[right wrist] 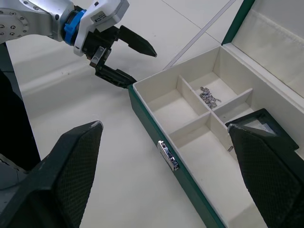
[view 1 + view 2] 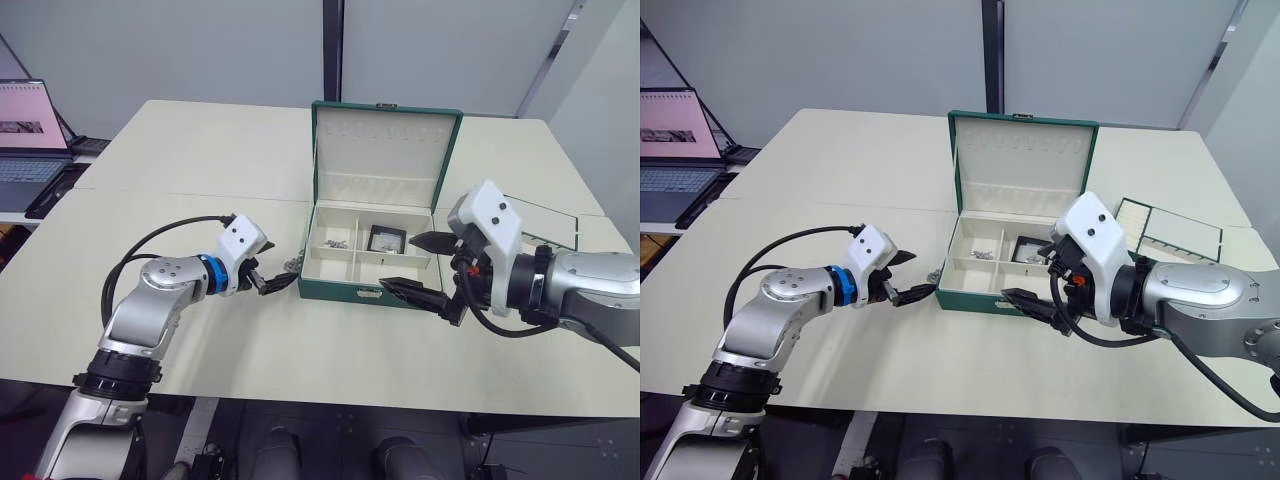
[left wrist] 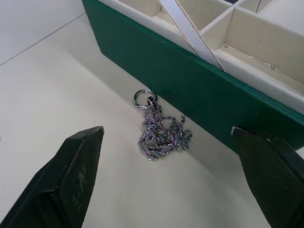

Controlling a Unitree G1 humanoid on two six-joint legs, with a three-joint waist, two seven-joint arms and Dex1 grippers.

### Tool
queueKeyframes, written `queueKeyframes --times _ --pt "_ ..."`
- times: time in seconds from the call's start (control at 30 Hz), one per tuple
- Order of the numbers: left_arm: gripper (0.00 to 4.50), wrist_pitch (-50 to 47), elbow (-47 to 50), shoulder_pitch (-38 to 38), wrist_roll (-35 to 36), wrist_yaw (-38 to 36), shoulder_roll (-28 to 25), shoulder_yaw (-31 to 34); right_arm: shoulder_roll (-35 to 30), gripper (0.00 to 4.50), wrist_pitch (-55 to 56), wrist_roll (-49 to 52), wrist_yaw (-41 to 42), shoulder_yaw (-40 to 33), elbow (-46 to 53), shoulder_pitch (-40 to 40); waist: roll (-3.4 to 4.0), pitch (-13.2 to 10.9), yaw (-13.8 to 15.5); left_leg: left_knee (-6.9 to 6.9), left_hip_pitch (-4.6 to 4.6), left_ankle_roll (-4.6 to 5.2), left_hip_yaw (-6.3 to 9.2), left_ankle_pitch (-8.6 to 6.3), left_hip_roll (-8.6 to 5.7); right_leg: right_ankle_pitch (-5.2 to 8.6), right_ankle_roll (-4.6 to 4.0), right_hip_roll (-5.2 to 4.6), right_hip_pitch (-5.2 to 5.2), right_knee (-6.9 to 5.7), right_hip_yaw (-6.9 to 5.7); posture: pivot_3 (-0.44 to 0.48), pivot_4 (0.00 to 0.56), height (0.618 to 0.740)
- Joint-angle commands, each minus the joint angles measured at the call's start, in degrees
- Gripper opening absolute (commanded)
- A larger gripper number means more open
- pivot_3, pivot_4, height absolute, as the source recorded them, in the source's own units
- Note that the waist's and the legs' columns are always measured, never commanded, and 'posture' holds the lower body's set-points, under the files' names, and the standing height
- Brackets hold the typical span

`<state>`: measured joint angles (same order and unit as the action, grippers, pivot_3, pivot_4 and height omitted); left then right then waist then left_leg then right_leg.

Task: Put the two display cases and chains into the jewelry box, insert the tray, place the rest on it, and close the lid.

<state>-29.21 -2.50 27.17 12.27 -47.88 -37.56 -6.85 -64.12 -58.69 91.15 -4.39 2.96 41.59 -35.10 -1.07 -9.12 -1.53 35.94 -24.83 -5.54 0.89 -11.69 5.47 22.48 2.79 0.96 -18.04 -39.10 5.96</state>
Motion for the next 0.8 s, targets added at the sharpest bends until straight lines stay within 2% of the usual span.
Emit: queueKeyframes --times 0.03,0.4,0.73,0.8 --pt "4.47 1.72 -1.82 1.89 -1.87 0.5 1.34 -0.93 -1.21 4.5 0.6 1.04 -0.74 -2.53 1.14 -0.15 0.0 0.0 0.0 0.0 0.0 0.0 0.0 0.0 0.0 0.0 0.0 0.0 0.0 0.0 -0.01 0.0 0.15 0.74" --pt "4.47 3.54 -10.4 6.17 -4.61 0.3 6.77 -2.38 -2.57 4.5 1.03 3.38 -2.86 -3.16 1.49 0.19 0.0 0.0 0.23 0.01 -0.02 0.0 0.03 0.0 -0.03 0.0 0.0 -0.01 0.06 0.02 -0.04 0.0 0.15 0.74" --pt "4.47 5.65 -15.73 8.9 -6.9 -0.98 8.54 -2.71 -3.17 4.5 1.62 5.44 -4.96 -3.04 1.73 0.05 0.0 0.0 0.35 0.02 -0.02 0.01 0.05 0.01 -0.03 0.0 0.0 -0.01 0.09 0.03 -0.06 0.0 0.15 0.74" --pt "4.08 5.65 -16.36 9.07 -7.22 -1.28 8.45 -2.76 -3.26 4.5 1.76 5.8 -5.35 -2.99 1.75 0.04 0.0 0.0 0.34 0.02 -0.02 0.01 0.05 0.02 -0.04 0.0 0.01 -0.01 0.1 0.03 -0.06 0.0 0.15 0.74"
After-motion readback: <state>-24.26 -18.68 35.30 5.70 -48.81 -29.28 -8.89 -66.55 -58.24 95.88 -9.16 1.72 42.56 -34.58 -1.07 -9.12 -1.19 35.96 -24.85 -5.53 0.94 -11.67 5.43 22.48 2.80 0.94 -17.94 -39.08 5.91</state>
